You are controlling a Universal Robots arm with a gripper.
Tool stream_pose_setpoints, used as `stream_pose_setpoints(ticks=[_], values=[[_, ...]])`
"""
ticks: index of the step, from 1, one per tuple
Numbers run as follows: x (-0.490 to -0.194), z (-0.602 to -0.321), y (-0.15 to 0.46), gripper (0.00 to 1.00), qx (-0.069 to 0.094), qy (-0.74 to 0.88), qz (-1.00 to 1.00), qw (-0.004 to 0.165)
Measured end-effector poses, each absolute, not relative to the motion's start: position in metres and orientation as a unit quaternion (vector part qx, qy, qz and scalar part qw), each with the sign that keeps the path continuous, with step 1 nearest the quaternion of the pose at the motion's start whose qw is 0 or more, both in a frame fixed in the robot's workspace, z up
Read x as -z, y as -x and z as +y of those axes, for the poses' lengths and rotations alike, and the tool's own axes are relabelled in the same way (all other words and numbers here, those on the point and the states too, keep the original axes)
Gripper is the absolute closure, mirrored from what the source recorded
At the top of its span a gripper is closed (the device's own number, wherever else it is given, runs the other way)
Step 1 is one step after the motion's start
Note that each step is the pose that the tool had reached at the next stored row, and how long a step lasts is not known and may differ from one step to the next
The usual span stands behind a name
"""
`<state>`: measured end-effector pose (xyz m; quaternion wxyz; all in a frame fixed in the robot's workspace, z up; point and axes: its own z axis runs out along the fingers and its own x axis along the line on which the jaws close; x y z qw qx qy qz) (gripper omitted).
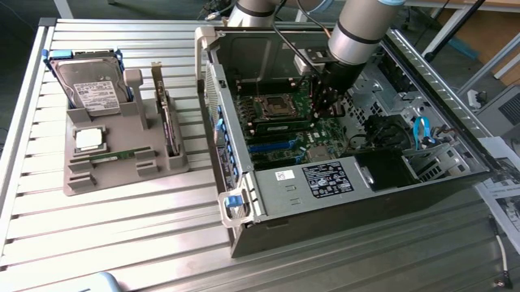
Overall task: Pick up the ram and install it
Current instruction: 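Press down the ram until it locks into place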
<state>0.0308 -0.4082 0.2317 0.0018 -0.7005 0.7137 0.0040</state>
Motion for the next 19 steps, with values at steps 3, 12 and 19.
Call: stream_pose_setpoints(ticks=[3,12,19], values=[[-0.232,-0.408,-0.031,0.89,-0.004,0.7,0.714,0.002],[-0.252,-0.408,-0.031,0.89,-0.004,0.7,0.714,-0.001],[-0.256,-0.408,-0.031,0.89,-0.004,0.7,0.714,-0.001]])
